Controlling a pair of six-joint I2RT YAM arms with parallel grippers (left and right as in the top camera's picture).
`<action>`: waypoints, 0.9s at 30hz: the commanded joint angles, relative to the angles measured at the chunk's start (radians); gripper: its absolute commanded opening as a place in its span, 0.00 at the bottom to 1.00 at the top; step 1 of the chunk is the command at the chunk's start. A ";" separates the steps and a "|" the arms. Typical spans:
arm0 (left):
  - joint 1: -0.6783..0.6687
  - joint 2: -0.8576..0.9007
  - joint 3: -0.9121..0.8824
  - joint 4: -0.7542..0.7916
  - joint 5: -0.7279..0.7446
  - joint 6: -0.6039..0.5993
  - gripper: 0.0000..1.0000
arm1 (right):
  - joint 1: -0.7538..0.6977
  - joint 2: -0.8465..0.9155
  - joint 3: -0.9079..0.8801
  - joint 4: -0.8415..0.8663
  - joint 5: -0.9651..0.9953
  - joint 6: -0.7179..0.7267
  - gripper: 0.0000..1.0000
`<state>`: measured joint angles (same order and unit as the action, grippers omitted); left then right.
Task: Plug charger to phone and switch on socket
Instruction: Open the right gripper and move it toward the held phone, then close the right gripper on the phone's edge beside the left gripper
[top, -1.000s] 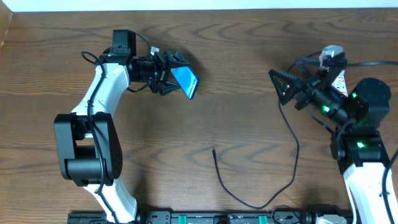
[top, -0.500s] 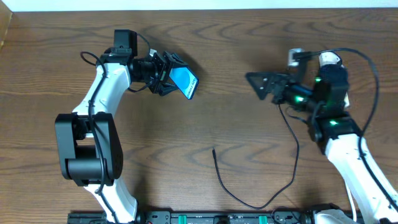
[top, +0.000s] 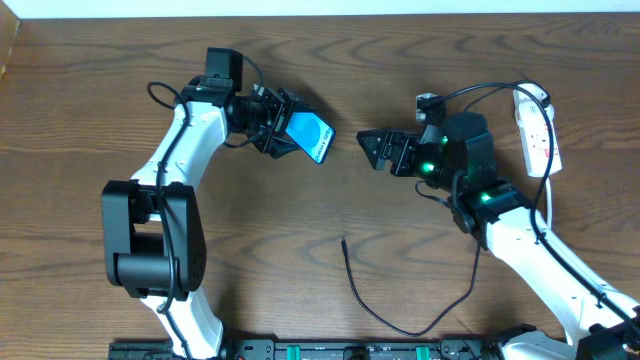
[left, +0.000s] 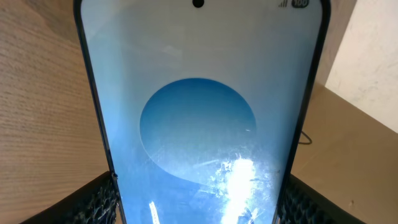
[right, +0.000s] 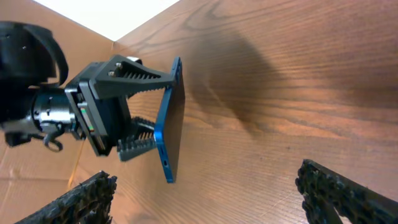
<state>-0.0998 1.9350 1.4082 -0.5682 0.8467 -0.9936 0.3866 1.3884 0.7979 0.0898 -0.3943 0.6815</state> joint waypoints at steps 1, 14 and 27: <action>-0.019 -0.041 0.004 0.013 -0.003 -0.050 0.08 | 0.029 0.005 0.018 -0.005 0.092 0.078 0.91; -0.079 -0.041 0.004 0.040 -0.001 -0.109 0.08 | 0.087 0.005 0.018 -0.027 0.098 0.119 0.90; -0.156 -0.041 0.004 0.148 0.086 -0.154 0.07 | 0.100 0.069 0.018 -0.033 0.113 0.097 0.86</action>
<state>-0.2359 1.9350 1.4082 -0.4450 0.8692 -1.1263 0.4770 1.4197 0.7979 0.0601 -0.2867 0.7918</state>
